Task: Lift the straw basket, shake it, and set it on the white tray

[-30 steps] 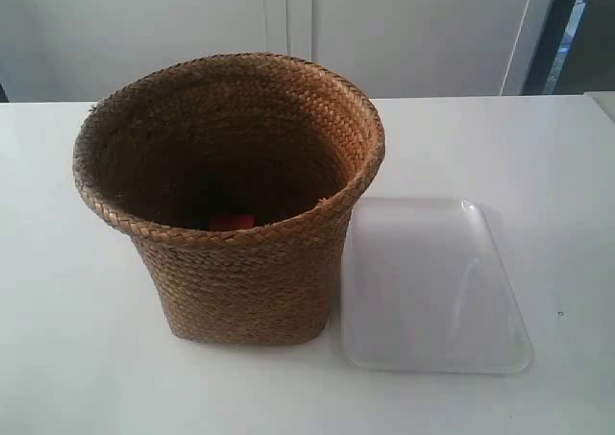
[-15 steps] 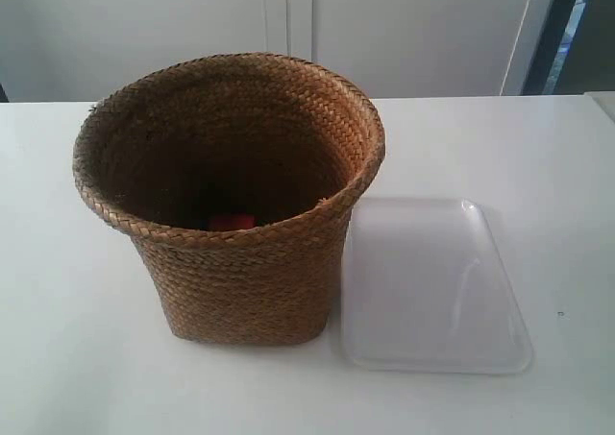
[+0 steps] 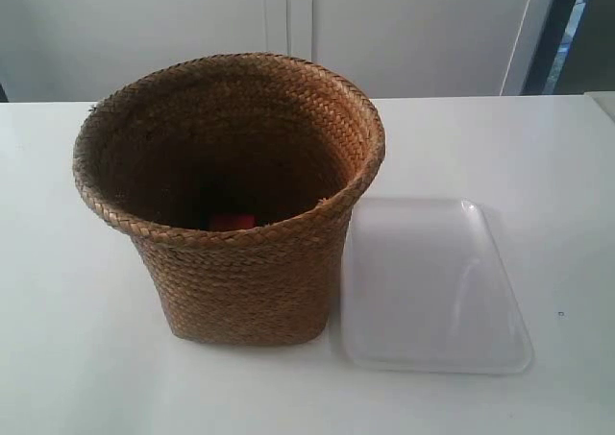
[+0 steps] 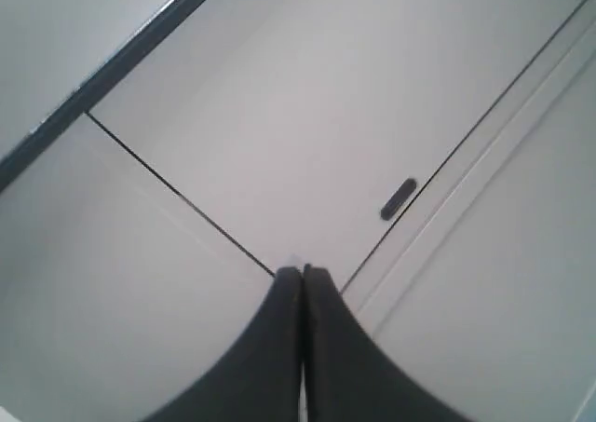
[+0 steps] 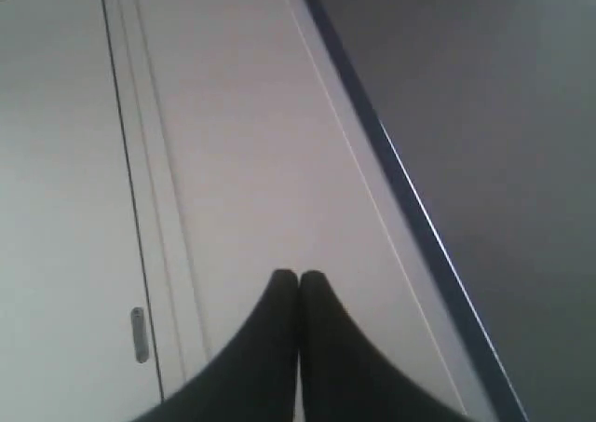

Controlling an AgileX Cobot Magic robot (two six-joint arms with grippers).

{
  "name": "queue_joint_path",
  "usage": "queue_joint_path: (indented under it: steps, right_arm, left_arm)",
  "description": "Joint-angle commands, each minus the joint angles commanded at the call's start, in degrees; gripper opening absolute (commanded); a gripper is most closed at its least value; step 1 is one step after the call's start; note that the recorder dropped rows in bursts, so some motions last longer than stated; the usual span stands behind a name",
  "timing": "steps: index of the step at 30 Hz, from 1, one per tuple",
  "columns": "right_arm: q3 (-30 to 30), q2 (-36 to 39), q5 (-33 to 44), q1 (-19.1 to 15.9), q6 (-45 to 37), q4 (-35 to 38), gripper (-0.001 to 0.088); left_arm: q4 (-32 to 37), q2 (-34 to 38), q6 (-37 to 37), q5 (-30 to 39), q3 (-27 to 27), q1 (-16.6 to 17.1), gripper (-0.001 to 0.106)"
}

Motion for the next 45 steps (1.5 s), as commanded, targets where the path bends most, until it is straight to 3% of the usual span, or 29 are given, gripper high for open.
queue_joint_path:
  steps: [4,6,8,10,13,17,21,26,30,34,38,41,45]
  right_arm:
    - [-8.2,13.7,-2.6,0.0,0.3,-2.0,0.0]
    - [-12.8,22.7,-3.2,0.0,3.8,-4.3,0.0]
    - [-18.0,31.7,1.2,0.0,7.9,-5.7,0.0]
    - [-25.3,39.2,10.9,0.0,11.2,-6.0,0.0]
    - [-37.2,49.1,33.1,0.0,12.0,-6.5,0.0]
    - [-53.8,60.5,64.5,0.1,4.8,-6.4,0.0]
    - [-67.9,68.0,87.6,0.1,-0.4,-2.7,0.0]
    - [-80.0,73.4,104.2,2.7,-3.0,3.6,0.0]
    - [-83.0,76.9,105.4,7.9,-1.5,3.6,0.0]
    - [-83.0,78.1,105.4,13.1,0.0,4.6,0.0]
    - [-83.0,79.1,105.4,15.3,0.0,5.0,0.0007]
    - [-83.0,79.7,105.4,16.1,0.0,7.4,0.011]
    - [-83.0,80.1,105.4,16.1,0.0,12.1,0.043]
  left_arm:
    - [2.5,13.7,3.6,3.1,-10.5,0.0,0.0]
    - [4.6,22.7,7.1,7.1,-16.9,0.0,0.0]
    - [4.2,31.8,7.6,14.2,-23.6,0.0,0.0]
    - [4.1,39.9,7.6,21.9,-29.2,0.1,0.0]
    - [5.8,51.5,7.9,41.9,-40.3,0.1,0.0]
    - [13.1,64.6,7.2,67.8,-53.7,0.1,0.0]
    - [18.1,70.8,4.3,81.7,-62.8,0.1,0.0]
    - [19.5,72.1,2.3,92.2,-71.3,0.1,0.0]
    - [17.2,72.1,2.3,99.9,-75.9,0.1,0.0]
    - [18.1,72.2,3.0,100.4,-76.5,0.1,0.003]
    - [18.9,73.6,2.1,100.4,-76.5,0.1,0.025]
    - [18.1,75.0,1.6,100.4,-76.5,0.1,0.047]
    - [16.4,77.1,1.6,100.4,-76.5,0.1,0.066]
